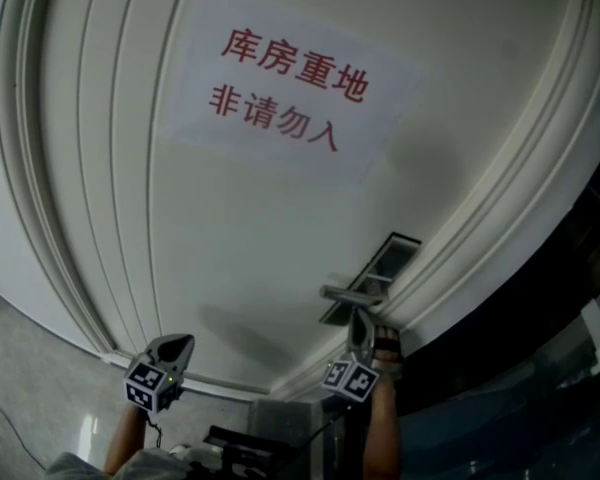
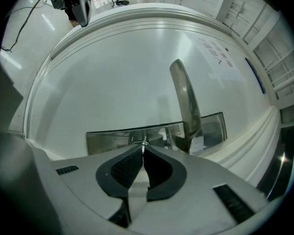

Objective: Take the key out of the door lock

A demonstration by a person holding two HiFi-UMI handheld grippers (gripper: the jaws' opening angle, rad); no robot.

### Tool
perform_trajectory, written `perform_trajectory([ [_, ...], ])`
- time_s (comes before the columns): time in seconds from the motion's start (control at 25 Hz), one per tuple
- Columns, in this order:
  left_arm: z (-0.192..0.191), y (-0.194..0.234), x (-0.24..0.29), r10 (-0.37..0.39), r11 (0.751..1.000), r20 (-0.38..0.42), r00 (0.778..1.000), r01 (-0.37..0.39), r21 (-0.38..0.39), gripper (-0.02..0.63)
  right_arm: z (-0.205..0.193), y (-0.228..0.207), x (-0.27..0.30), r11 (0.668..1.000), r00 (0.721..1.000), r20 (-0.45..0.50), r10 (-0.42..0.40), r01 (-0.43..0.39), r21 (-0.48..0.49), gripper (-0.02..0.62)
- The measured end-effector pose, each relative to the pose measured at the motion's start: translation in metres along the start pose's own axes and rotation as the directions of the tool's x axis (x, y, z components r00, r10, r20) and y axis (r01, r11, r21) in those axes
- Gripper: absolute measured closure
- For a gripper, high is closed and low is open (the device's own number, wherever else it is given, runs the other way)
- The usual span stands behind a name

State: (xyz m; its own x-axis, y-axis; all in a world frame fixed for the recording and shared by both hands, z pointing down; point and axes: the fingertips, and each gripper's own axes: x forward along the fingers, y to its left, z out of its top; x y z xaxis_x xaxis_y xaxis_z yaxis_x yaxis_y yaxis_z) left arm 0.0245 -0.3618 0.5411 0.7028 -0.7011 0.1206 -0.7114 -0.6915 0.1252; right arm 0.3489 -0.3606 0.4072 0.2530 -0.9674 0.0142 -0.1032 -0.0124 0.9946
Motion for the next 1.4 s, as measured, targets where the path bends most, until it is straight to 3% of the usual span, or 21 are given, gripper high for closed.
perform_trajectory([
  [0.88, -0.003, -0.001, -0.005, 0.009, 1.000, -0.006, 1.000, -0.009, -0.008, 0.601, 0.000, 0.002, -0.005, 0.996, 1.000, -0.001, 0.008, -0.008, -0.083, 0.575],
  [1.4, -0.004, -0.007, -0.003, -0.008, 1.000, -0.008, 1.000, 0.008, -0.009, 0.601, 0.000, 0.002, -0.014, 0.999, 1.000, 0.011, 0.005, -0.004, -0.038, 0.575],
])
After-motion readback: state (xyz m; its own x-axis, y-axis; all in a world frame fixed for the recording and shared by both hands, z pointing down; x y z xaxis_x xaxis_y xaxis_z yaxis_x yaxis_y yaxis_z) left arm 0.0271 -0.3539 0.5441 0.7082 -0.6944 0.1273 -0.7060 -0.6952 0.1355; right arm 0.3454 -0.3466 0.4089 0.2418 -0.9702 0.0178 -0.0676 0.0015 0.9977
